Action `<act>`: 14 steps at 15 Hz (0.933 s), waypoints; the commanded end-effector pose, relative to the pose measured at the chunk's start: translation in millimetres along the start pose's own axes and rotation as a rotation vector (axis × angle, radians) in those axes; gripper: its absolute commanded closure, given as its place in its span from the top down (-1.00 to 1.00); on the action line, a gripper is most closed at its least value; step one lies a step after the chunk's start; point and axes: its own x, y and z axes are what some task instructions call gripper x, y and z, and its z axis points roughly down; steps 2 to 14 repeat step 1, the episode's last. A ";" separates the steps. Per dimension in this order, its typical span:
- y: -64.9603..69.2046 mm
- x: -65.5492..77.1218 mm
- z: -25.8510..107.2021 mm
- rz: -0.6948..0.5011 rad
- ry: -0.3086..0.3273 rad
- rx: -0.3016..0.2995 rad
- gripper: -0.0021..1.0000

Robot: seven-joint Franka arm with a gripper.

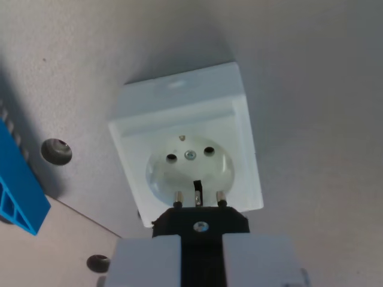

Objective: Move above the white socket

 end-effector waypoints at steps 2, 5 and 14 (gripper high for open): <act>-4.8 -2.4 10.1 -0.072 0.072 -0.107 -1.00; -4.8 -2.4 10.1 -0.072 0.072 -0.107 -1.00; -4.8 -2.4 10.1 -0.072 0.072 -0.107 -1.00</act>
